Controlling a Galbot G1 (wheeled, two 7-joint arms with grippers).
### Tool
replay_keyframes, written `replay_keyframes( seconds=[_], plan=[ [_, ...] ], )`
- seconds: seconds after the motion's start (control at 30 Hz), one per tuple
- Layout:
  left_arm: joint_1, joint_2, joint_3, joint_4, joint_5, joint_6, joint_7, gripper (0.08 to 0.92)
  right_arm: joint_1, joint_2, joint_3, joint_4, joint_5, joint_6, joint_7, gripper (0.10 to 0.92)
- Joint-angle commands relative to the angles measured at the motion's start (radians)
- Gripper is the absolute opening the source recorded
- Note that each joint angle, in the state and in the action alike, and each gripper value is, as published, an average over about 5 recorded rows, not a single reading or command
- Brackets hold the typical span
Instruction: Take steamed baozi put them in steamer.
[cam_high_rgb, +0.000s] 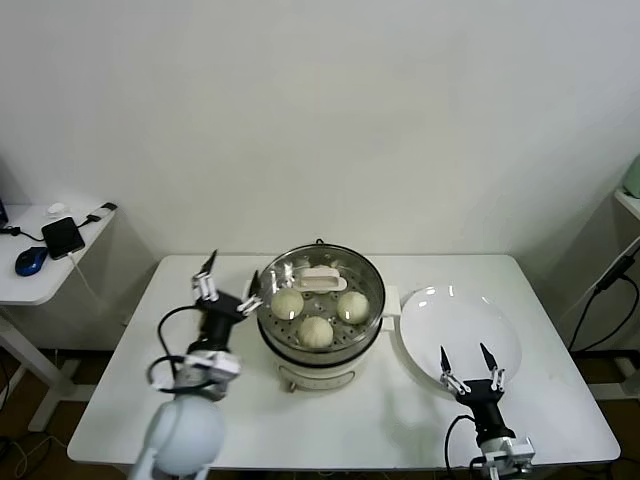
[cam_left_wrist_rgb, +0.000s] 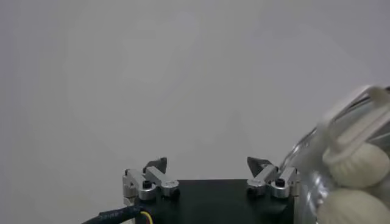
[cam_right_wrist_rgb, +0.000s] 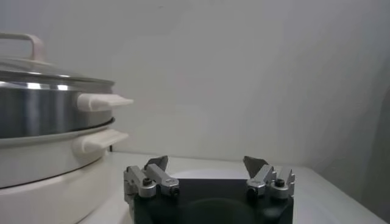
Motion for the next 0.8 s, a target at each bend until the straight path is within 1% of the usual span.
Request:
replay_keyframes(
  seconds=[0.03,0.2,0.33,0.8],
  plan=[
    [0.121,0.127,-0.215,0.262,-0.892,-0.297,-0.048,0.823,0.008,-0.004,-0.002,-0.011,-0.008,-0.002,0.009,0.823],
    [0.118,0.108,-0.185,0.348,-0.885,-0.317,-0.021,0.823,0.008,-0.009,-0.005,-0.019,0.017,-0.012,0.002,0.823],
    [0.122,0.1,-0.175,0.382,-0.871,-0.332,-0.007,0.823,0.004,-0.012,-0.003,-0.019,0.028,-0.018,-0.003,0.823],
    [0.147,0.089,-0.175,0.342,-0.84,-0.335,0.008,0.823,0.0,-0.014,-0.004,-0.018,0.03,-0.013,-0.001,0.823]
  ],
)
